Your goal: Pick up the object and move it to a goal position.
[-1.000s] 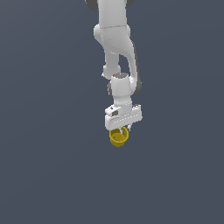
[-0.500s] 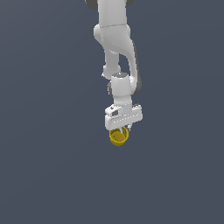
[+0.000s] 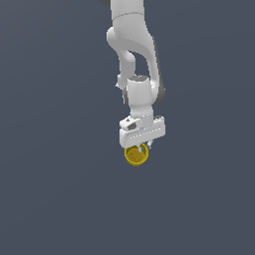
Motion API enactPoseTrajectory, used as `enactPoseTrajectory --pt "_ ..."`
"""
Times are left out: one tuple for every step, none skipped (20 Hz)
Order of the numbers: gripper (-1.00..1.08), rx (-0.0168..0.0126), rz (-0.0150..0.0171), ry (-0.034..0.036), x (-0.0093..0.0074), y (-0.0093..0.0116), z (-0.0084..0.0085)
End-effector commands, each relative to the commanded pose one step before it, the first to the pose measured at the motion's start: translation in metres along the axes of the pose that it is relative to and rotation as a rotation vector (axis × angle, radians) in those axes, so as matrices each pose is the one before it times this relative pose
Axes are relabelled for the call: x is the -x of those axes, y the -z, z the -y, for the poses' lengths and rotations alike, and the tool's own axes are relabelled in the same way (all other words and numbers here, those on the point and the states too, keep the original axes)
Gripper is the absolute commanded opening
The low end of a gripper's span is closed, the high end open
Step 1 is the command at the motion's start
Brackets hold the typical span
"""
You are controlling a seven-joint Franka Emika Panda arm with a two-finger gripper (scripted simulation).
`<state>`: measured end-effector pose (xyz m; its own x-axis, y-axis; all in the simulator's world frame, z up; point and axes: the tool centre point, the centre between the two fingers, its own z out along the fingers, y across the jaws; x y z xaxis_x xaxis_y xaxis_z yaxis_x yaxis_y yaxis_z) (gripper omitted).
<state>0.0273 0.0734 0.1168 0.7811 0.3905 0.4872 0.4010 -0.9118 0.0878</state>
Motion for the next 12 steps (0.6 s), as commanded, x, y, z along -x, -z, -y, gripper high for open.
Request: enactPoseTrajectory --pt "-1.0 0.00184 -0.00342 0.00087 -0.01728 0.01149 -0.00473" --pt "-1.0 0.0 0.0 0.0 -0.00713 0.00463 -0.00189" --pt "-1.0 -0.00043 0.00011 0.00019 -0.00753 0.00471 -0.00176" --pt "-1.0 -0.00048 0.00005 0.00004 -0.00762 0.0048 -0.00184" --pt "-1.0 -0.00049 0.00001 -0.00005 -0.00755 0.00477 -0.00185" --pt "-1.0 -0.00048 0.0 -0.00008 -0.00751 0.00474 -0.00183" --pt "-1.0 -0.00048 -0.00001 -0.00009 -0.00749 0.00471 -0.00181" --pt "-1.0 -0.00048 -0.00002 -0.0001 -0.00747 0.00468 -0.0018" --pt "-1.0 -0.00067 -0.00003 -0.00016 -0.00745 0.00461 -0.00178" --pt "-1.0 -0.00047 -0.00002 -0.00013 -0.00744 0.00461 -0.00178" --pt "-1.0 -0.00066 -0.00004 -0.00021 -0.00737 0.00451 -0.00178" --pt "-1.0 -0.00045 -0.00003 -0.00018 -0.00729 0.00446 -0.00176"
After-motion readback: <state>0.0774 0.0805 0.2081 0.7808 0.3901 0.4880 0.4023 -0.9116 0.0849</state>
